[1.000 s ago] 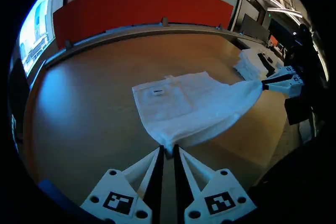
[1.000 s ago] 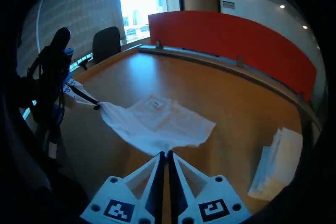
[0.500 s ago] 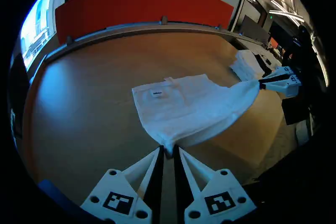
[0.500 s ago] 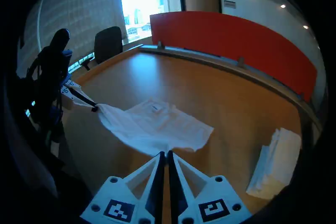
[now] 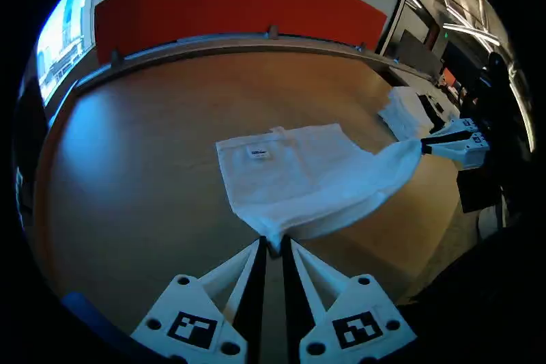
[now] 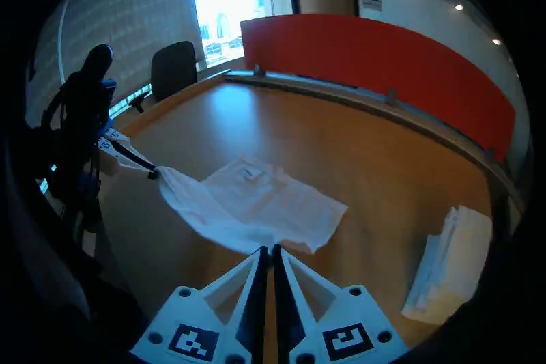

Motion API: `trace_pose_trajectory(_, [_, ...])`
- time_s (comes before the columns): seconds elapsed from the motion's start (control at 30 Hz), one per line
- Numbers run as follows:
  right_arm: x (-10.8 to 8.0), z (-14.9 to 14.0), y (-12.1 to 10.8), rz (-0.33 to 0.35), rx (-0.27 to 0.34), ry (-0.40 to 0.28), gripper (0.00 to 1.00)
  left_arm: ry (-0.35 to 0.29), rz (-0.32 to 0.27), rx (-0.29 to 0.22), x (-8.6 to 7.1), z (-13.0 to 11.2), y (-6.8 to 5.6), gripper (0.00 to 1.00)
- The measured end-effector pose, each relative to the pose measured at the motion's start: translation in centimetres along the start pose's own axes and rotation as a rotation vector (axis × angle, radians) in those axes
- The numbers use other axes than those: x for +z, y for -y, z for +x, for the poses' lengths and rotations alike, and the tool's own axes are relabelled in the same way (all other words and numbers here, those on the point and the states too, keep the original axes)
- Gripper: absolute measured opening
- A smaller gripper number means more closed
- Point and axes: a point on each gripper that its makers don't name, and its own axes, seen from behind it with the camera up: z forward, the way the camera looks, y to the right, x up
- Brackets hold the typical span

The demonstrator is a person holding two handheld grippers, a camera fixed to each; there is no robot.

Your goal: Fold towel

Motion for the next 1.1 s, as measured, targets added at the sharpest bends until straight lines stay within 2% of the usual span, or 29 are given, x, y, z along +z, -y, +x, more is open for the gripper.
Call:
trace_pose_trajectory(0.2, [1.3, -0.1, -0.9, -0.006, 0.013, 0.006, 0.06, 0.005, 0.001, -0.020, 1.5, 0.7, 0.7, 0.16])
trace_pose_trajectory(0.63, [4.2, 1.4, -3.7, -0.036, 0.035, -0.002, 0.06, -0.004, 0.021, -0.026, 4.8, 3.8, 3.0, 0.16])
trace_pose_trajectory(1.1, [6.7, 0.9, -5.3, -0.055, 0.053, 0.025, 0.06, 0.007, 0.032, -0.030, 7.9, 4.8, 4.5, 0.16])
